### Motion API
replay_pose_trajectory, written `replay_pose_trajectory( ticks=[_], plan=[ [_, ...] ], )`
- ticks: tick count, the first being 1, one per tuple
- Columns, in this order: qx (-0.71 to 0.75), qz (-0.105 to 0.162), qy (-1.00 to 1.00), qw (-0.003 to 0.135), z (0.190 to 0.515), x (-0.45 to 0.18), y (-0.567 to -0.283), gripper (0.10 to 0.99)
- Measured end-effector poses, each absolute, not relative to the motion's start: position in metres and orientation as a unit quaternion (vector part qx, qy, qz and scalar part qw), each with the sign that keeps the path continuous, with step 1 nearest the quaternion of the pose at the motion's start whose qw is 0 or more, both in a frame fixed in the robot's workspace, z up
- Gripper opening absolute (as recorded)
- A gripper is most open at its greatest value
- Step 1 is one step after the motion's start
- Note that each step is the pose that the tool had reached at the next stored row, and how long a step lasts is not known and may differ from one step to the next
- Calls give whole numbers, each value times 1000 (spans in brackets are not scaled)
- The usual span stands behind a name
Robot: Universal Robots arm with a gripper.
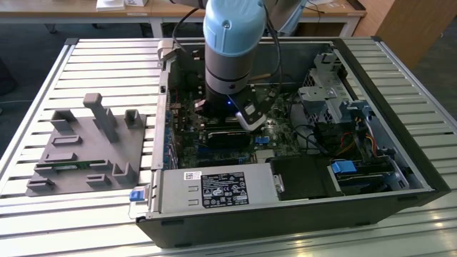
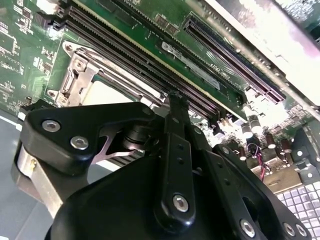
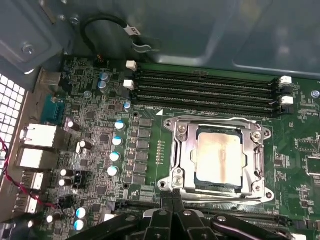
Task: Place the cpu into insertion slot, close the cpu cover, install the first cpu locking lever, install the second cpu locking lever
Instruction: 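Install the second cpu locking lever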
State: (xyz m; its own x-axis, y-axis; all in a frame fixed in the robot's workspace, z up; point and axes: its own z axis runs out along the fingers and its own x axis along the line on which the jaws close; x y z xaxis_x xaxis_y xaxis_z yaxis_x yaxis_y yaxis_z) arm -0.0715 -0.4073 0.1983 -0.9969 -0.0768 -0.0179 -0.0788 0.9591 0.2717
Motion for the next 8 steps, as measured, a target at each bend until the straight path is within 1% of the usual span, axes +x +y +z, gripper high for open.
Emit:
replay_pose_trajectory(
  ticks=[8],
  plan=[
    [-39,153,987,4,193,-74,-407,106]
  ],
)
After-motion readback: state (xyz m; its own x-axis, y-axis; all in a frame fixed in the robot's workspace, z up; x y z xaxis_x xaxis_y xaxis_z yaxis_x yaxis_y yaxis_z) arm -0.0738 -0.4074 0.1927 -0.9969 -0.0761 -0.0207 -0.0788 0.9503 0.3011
